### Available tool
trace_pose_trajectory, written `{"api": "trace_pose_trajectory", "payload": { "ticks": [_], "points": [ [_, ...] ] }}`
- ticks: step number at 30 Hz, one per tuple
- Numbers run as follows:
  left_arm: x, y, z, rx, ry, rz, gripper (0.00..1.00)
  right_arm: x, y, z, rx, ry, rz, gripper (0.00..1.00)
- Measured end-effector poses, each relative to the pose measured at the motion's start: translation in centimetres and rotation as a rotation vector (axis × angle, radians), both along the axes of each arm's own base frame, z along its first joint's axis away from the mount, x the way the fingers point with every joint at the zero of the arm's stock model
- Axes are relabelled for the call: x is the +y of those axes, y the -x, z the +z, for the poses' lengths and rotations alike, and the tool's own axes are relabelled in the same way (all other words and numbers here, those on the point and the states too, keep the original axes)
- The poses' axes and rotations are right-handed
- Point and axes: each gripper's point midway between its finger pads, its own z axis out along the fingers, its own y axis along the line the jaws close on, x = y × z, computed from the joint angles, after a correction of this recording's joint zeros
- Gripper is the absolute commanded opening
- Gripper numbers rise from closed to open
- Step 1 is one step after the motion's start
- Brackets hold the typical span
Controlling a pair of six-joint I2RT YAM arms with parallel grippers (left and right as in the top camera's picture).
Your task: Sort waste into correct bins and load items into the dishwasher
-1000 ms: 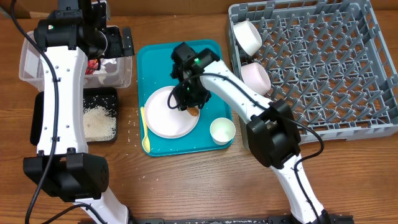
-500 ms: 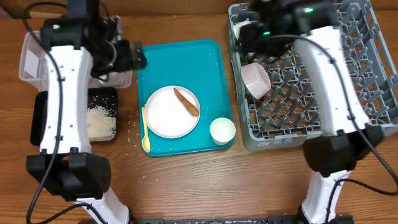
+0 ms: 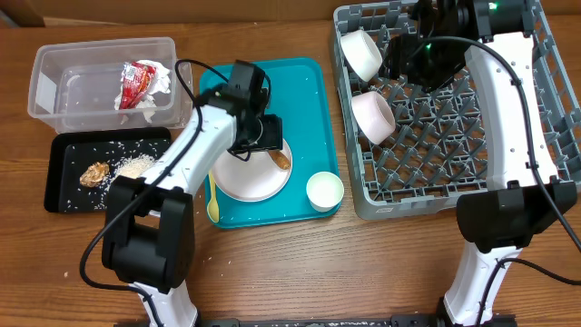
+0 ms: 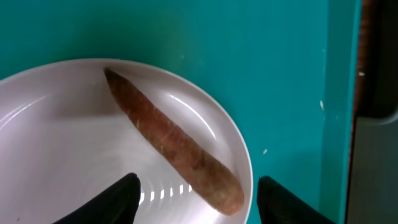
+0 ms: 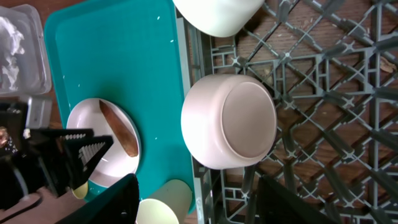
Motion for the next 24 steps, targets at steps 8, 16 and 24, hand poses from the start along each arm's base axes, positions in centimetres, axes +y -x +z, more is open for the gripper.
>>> {"api": "trace_pose_trajectory", "payload": {
  "ticks": [8, 16, 24],
  "points": [
    [0.3, 0.3, -4.4, 0.055, -0.034, 0.031, 0.61, -0.1, 0.2, -0.1, 0.010, 0.003, -0.001, 0.63],
    [-0.5, -0.7, -5.2, 0.050, 0.001, 0.040, 0.04, -0.1, 0.2, -0.1, 0.009, 0.003, -0.001, 0.63],
    [0.6, 2.3, -3.7, 0.264, -0.086, 0.000, 0.04, 0.1, 0.2, 0.0, 0.007, -0.003, 0.001, 0.63]
  ]
}}
